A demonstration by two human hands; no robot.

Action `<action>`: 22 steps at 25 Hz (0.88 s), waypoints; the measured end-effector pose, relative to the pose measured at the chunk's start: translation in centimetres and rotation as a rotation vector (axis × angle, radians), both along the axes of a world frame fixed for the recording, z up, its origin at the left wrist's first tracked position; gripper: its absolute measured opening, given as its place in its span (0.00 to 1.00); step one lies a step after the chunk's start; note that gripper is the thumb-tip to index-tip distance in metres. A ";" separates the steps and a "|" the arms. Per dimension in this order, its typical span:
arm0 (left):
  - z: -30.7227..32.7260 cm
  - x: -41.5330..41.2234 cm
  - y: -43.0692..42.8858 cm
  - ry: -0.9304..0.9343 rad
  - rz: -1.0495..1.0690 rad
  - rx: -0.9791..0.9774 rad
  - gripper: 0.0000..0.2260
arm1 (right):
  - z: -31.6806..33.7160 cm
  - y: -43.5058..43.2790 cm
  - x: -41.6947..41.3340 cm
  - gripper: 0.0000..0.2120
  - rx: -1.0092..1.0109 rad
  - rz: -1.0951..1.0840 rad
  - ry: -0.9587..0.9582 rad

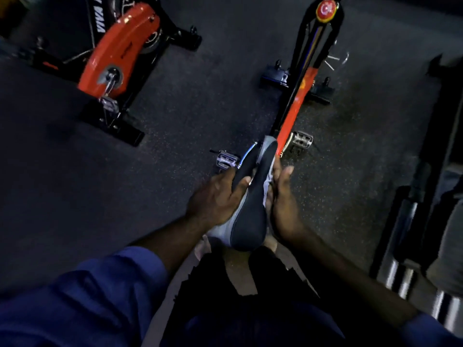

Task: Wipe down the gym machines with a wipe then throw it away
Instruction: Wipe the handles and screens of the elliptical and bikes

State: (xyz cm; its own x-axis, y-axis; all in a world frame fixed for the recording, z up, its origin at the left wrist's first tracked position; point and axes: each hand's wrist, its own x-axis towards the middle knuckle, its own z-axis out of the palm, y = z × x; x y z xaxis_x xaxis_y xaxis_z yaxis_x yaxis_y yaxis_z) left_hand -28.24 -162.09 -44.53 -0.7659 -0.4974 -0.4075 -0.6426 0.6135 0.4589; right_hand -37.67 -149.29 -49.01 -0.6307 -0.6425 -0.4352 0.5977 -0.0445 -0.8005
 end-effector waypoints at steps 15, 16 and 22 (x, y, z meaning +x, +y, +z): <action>-1.4 0.9 -0.1 0.156 0.109 -0.037 0.24 | 7.5 -4.5 -11.6 0.37 0.507 0.954 1.152; -1.1 0.9 0.0 0.234 0.167 -0.029 0.23 | 8.2 -4.6 -11.4 0.33 0.509 1.000 1.234; -2.3 3.7 -0.4 0.671 0.965 0.279 0.30 | 7.7 -6.3 -10.7 0.42 0.572 1.236 1.353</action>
State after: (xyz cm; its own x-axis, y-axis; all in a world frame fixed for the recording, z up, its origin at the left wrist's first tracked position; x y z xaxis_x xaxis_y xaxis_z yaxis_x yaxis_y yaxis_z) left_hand -24.49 -162.46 -46.86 -0.2280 -0.9396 -0.2554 -0.3645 -0.1608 0.9172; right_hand -48.35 -155.54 -41.36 -0.0522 -0.9111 -0.4089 -0.8552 0.2522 -0.4528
